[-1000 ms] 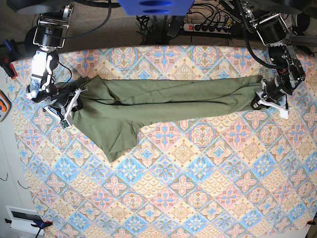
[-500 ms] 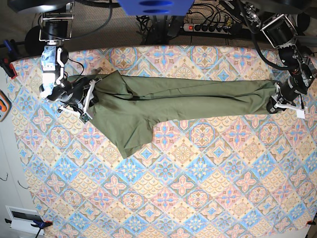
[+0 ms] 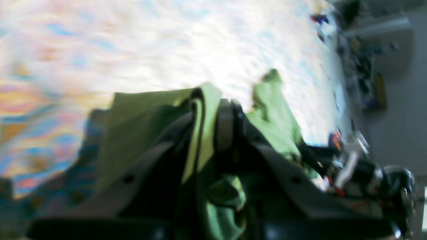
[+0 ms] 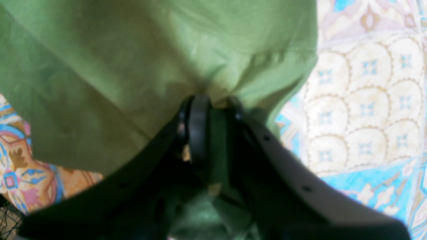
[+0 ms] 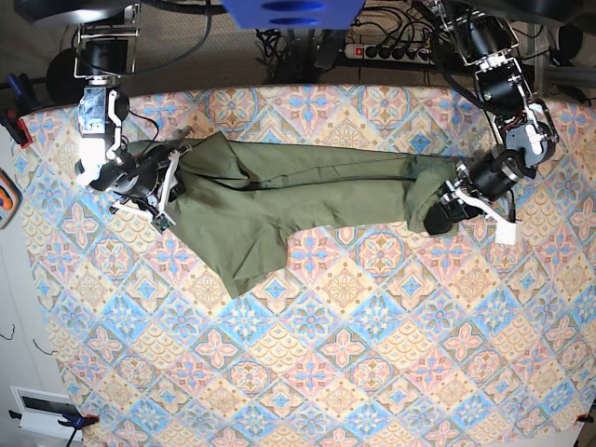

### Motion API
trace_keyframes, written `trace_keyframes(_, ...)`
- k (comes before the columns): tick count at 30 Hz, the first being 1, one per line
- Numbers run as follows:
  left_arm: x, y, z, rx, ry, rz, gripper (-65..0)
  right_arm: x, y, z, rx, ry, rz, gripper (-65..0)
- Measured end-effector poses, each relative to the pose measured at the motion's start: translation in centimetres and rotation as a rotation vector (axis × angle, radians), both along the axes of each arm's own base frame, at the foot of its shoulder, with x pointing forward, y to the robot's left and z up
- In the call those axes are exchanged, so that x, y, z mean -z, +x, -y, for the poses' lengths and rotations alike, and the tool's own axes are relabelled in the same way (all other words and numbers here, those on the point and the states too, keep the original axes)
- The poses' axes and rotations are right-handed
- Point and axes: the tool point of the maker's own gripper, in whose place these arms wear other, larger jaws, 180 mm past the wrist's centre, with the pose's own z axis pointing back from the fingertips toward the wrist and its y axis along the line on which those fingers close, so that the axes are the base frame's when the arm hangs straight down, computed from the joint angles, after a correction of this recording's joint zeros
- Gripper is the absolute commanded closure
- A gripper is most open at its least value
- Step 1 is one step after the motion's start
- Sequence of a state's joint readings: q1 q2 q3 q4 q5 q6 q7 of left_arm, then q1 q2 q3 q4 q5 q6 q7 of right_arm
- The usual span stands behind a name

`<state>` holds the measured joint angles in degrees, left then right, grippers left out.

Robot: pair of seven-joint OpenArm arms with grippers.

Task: Layout the t-shirt on the table in an organized manner, then fold the t-shirt properly
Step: 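Drag the left gripper's end of the strip toward the right gripper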

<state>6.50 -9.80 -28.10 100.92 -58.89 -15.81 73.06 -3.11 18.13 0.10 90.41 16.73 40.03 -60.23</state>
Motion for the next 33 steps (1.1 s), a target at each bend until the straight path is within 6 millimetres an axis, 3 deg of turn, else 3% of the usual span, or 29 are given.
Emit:
trace_keyframes(7, 1.1, -0.3, 6.6, 0.103, -0.019, -0.028, 0.0, 0.0, 0.0, 0.2, 0.004, -0.001, 0.0, -9.0)
trace_keyframes(14, 2.2, -0.1, 10.7, 0.149, -0.001, -0.042, 0.0, 0.0, 0.0, 0.2, 0.005, -0.002, 0.0, -9.0)
trace_keyframes(19, 4.3, 0.0, 11.1, 0.129, -0.014, -0.075, -1.4, 0.0, 0.0, 0.2, 0.005, -0.002, 0.001, -9.0)
trace_keyframes(24, 5.1, -0.1, 12.1, 0.147, -0.029, -0.091, -19.0, 0.0, 0.0, 0.2, 0.005, -0.002, 0.0, -9.0)
trace_keyframes(27, 5.1, -0.2, 12.2, 0.151, -0.032, -0.093, -25.2, 0.0, 0.0, 0.2, 0.005, -0.002, 0.0, -9.0)
trace_keyframes(29, 4.5, -0.1, 12.1, 0.148, -0.024, -0.078, -26.9, 0.0, 0.0, 0.2, 0.005, -0.002, 0.0, -9.0)
trace_keyframes(33, -0.1, -0.4, 10.9, 0.16, 0.047, 0.073, -26.5, 0.0, 0.0, 0.2, 0.005, 0.0, 0.001, -9.0)
